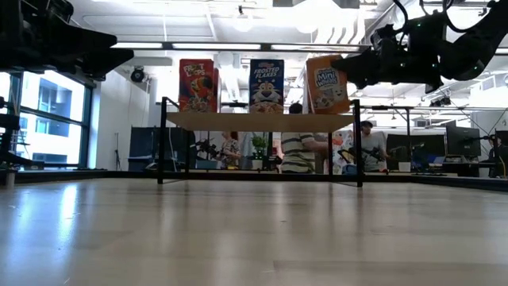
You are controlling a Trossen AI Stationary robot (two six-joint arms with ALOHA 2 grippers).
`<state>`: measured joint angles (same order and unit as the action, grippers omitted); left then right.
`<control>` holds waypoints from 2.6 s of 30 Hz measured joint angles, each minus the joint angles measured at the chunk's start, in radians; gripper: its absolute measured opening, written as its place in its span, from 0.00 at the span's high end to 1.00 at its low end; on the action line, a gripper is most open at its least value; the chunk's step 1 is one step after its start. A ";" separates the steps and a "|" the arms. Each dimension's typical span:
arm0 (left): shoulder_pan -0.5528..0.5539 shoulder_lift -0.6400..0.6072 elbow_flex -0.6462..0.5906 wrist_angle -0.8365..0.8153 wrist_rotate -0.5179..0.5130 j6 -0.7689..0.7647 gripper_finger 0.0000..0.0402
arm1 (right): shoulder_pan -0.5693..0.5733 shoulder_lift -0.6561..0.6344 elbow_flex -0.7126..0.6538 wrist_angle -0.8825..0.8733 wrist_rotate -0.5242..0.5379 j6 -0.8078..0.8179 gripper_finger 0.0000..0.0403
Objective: Stack cereal on shelf
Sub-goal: Put the orange cereal box on the shelf
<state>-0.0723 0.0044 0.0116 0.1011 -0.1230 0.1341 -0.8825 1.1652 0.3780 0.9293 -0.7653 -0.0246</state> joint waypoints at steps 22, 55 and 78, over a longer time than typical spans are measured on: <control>0.000 0.000 0.000 0.000 0.000 0.000 0.35 | 0.000 0.000 0.001 -0.031 0.008 0.019 0.63; 0.000 0.000 0.000 0.000 0.000 0.000 0.35 | -0.014 -0.044 0.000 -0.111 0.041 0.023 0.40; 0.000 0.000 0.000 0.000 0.000 0.000 0.35 | -0.013 -0.172 0.000 -0.305 0.134 -0.010 0.40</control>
<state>-0.0727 0.0040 0.0120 0.1013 -0.1226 0.1341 -0.8959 0.9936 0.3782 0.6248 -0.6311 -0.0342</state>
